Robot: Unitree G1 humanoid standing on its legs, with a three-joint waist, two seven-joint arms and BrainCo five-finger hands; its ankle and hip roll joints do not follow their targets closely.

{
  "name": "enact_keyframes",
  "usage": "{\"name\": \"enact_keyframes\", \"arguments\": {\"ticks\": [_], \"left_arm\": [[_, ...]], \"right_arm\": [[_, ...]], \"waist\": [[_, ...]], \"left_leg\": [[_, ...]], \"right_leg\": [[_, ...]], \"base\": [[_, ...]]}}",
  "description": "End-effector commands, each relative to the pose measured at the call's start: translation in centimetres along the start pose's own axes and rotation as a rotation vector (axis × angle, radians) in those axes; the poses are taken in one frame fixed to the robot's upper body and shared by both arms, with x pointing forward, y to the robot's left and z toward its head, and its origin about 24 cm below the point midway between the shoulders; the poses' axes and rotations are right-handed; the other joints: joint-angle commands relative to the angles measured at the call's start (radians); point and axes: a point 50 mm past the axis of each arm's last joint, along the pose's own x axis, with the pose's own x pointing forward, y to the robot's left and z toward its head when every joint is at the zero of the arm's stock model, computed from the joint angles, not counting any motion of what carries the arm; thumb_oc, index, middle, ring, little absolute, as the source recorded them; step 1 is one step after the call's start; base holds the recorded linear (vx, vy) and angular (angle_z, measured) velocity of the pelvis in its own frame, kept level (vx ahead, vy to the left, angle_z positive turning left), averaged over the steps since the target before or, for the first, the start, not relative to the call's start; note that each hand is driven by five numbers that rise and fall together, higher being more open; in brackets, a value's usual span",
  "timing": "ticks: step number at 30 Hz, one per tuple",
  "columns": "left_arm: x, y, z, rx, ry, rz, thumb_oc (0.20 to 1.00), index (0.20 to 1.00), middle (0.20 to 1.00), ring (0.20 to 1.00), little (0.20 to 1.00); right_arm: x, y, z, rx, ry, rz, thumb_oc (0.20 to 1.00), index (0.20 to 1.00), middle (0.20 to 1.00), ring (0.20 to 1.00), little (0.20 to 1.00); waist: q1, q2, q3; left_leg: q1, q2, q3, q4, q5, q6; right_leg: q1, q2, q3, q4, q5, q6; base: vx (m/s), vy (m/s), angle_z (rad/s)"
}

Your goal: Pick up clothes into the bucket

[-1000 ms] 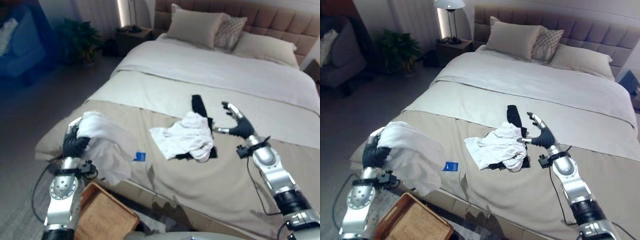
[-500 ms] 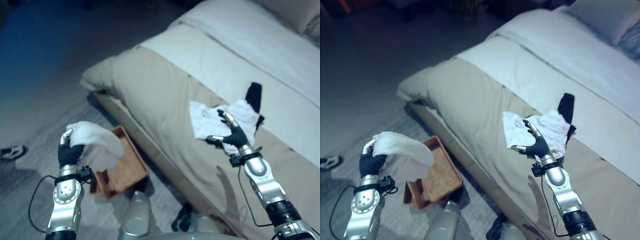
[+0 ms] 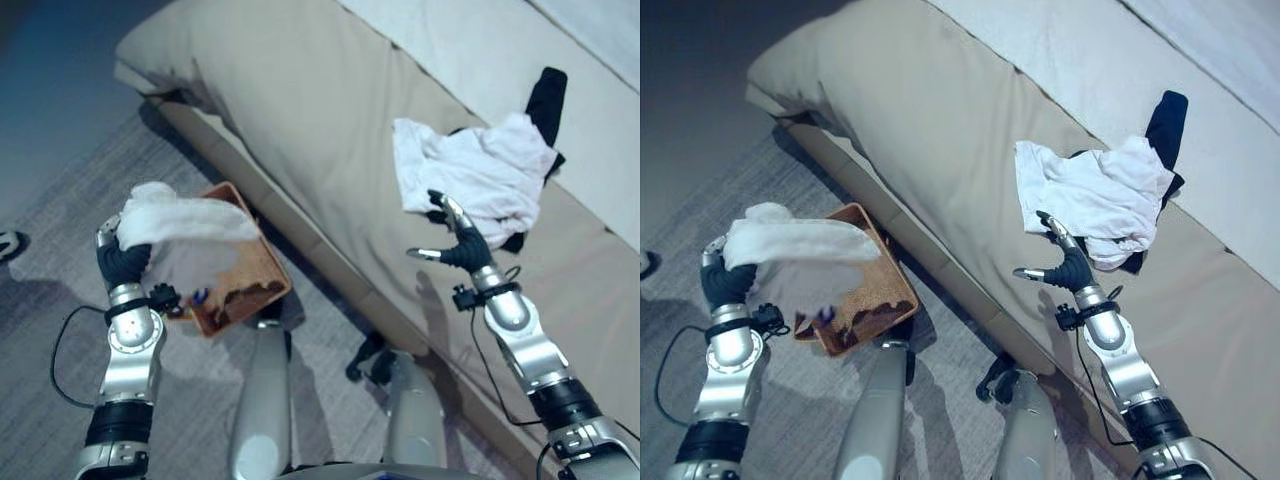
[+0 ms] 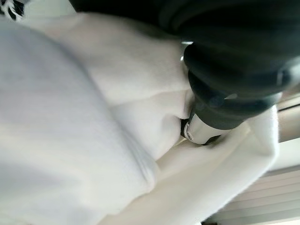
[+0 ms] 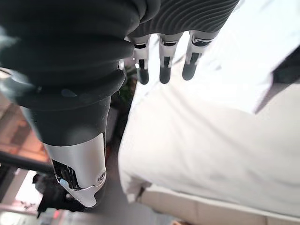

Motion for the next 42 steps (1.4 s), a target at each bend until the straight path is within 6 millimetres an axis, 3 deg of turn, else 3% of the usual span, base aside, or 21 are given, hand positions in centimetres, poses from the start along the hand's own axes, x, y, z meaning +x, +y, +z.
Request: {"name": "enact_keyframes", "arguments": {"ticks": [1, 4, 8, 15, 20, 25, 32, 33, 34, 42], "left_arm": [[1.6, 0.3, 1.4, -0.059, -0.071, 0.116, 0.200, 0.200, 0.200, 0.200, 0.200], [1.8, 0.0, 1.2, -0.062, -0.055, 0.143, 0.200, 0.200, 0.200, 0.200, 0.200], [2.3, 0.0, -0.7, -0.034, 0.042, 0.214, 0.200, 0.200, 0.200, 0.200, 0.200], [3.5, -0.1, -2.5, 0.044, 0.159, 0.237, 0.200, 0.200, 0.200, 0.200, 0.200], [4.2, -0.2, -2.6, 0.068, 0.187, 0.232, 0.200, 0.200, 0.200, 0.200, 0.200], [4.6, 0.2, -4.0, -0.131, 0.368, 0.398, 0.200, 0.200, 0.200, 0.200, 0.200], [3.7, 0.3, -5.7, -0.154, 0.484, 0.408, 0.200, 0.200, 0.200, 0.200, 0.200], [3.7, 0.2, -5.7, -0.165, 0.487, 0.400, 0.561, 0.561, 0.561, 0.561, 0.561], [3.3, 0.5, -6.3, -0.165, 0.519, 0.407, 1.000, 1.000, 1.000, 1.000, 1.000], [2.7, 1.0, -7.1, -0.188, 0.566, 0.439, 1.000, 1.000, 1.000, 1.000, 1.000]], "right_arm": [[0.7, 0.1, 1.6, 0.029, -0.111, -0.017, 1.000, 1.000, 1.000, 1.000, 1.000], [0.8, 0.1, 1.9, 0.034, -0.125, -0.022, 1.000, 1.000, 1.000, 1.000, 1.000], [1.3, -0.2, 3.0, 0.035, -0.179, -0.039, 1.000, 1.000, 1.000, 1.000, 1.000], [1.4, -0.6, 3.9, 0.036, -0.226, -0.040, 1.000, 1.000, 1.000, 1.000, 1.000], [1.5, -0.8, 4.1, 0.029, -0.235, -0.039, 1.000, 1.000, 1.000, 1.000, 1.000], [1.5, -0.5, 3.9, 0.021, -0.221, -0.025, 1.000, 1.000, 1.000, 1.000, 1.000], [1.4, -1.1, 4.0, -0.005, -0.221, -0.018, 1.000, 1.000, 1.000, 1.000, 1.000], [1.4, -1.2, 4.1, -0.010, -0.222, -0.018, 1.000, 1.000, 1.000, 1.000, 1.000], [1.3, -1.4, 4.1, -0.013, -0.219, -0.018, 1.000, 1.000, 1.000, 1.000, 1.000], [1.0, -1.6, 3.7, -0.014, -0.199, -0.012, 1.000, 1.000, 1.000, 1.000, 1.000]], "waist": [[-0.014, -0.013, -0.025], [-0.021, -0.016, -0.018], [-0.047, -0.026, 0.001], [-0.082, -0.041, 0.007], [-0.098, -0.043, 0.002], [-0.118, -0.042, -0.018], [-0.129, -0.039, -0.040], [-0.130, -0.038, -0.043], [-0.132, -0.037, -0.050], [-0.136, -0.035, -0.072]], "left_leg": [[-0.036, 0.008, 0.008, 0.056, -0.042, 0.003], [-0.067, 0.007, 0.007, 0.090, -0.056, 0.006], [-0.122, 0.017, 0.015, 0.143, -0.073, 0.007], [-0.203, 0.029, 0.019, 0.165, -0.067, 0.007], [-0.230, 0.034, 0.020, 0.170, -0.066, 0.007], [-0.246, 0.039, 0.017, 0.165, -0.065, 0.005], [-0.253, 0.041, 0.015, 0.157, -0.067, 0.004], [-0.254, 0.041, 0.015, 0.155, -0.066, 0.005], [-0.252, 0.043, 0.016, 0.150, -0.066, 0.005], [-0.246, 0.048, 0.021, 0.131, -0.063, 0.003]], "right_leg": [[-0.011, 0.018, 0.062, -0.048, 0.070, 0.038], [-0.044, 0.016, 0.076, -0.028, 0.068, 0.038], [-0.116, 0.017, 0.102, 0.011, 0.065, 0.042], [-0.209, 0.022, 0.122, 0.036, 0.077, 0.046], [-0.245, 0.024, 0.132, 0.039, 0.083, 0.049], [-0.264, 0.026, 0.135, 0.036, 0.086, 0.054], [-0.275, 0.029, 0.138, 0.034, 0.090, 0.055], [-0.276, 0.031, 0.137, 0.033, 0.091, 0.056], [-0.280, 0.032, 0.138, 0.032, 0.092, 0.056], [-0.280, 0.036, 0.136, 0.020, 0.101, 0.060]], "base": [[-0.03, 0.010, -0.12], [-0.02, 0.010, -0.10], [-0.02, 0.008, -0.09], [-0.03, -0.012, -0.09], [0.01, -0.003, -0.03], [0.00, 0.000, 0.00], [0.00, 0.000, 0.00], [0.00, 0.000, 0.00], [0.00, 0.000, 0.00], [0.00, 0.000, 0.00]]}}
